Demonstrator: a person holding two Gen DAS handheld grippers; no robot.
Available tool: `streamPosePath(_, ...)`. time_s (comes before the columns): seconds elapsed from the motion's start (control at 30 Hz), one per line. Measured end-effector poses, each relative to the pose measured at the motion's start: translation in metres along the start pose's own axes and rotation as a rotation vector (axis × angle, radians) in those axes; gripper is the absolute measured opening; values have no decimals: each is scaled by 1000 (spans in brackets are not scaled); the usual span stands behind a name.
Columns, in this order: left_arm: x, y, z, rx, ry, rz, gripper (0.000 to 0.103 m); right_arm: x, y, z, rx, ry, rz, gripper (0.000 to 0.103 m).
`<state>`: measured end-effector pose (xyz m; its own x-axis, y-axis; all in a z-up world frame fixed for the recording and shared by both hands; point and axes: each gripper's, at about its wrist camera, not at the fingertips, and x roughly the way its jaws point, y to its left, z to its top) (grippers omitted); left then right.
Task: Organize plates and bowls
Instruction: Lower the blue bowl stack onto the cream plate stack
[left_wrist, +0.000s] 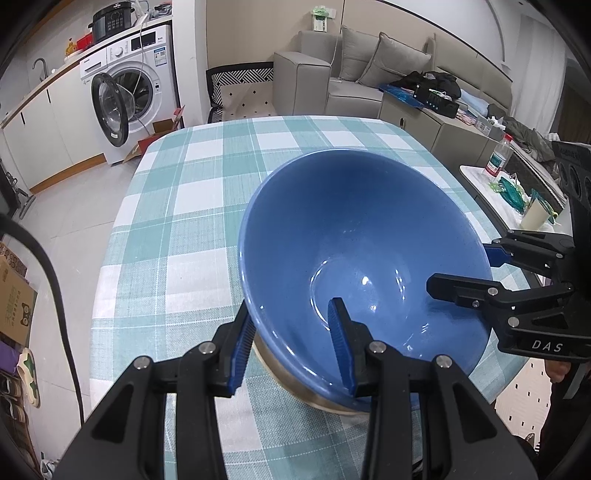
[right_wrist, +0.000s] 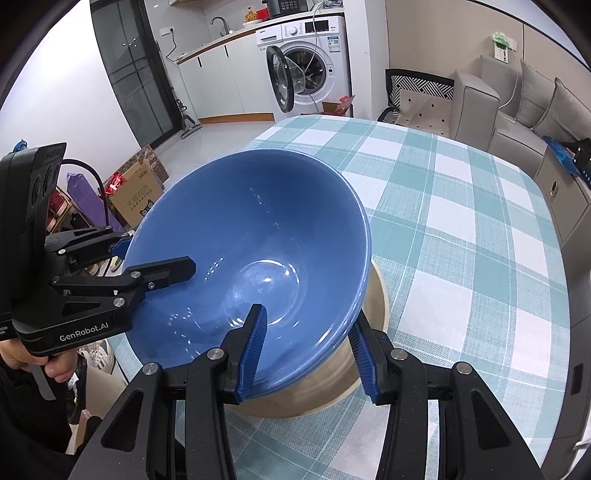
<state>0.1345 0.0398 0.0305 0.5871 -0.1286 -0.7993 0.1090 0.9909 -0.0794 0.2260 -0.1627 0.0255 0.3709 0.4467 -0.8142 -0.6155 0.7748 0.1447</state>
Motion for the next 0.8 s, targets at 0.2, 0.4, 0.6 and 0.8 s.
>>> streamPosePath(0.2, 3, 0, 2, 5, 0, 2, 38, 3, -4, 3, 13, 1, 2, 46)
streamPosePath(0.4, 6, 0, 8, 12, -7, -1, 38, 6, -8, 4, 29, 3, 2, 46)
streamPosePath(0.6, 7, 0, 10, 11, -15, -2, 38, 8, -10, 5, 39, -2, 7, 46)
streamPosePath(0.8, 8, 2, 11, -3, -20, -9, 42, 8, -10, 4, 46, -6, 6, 47)
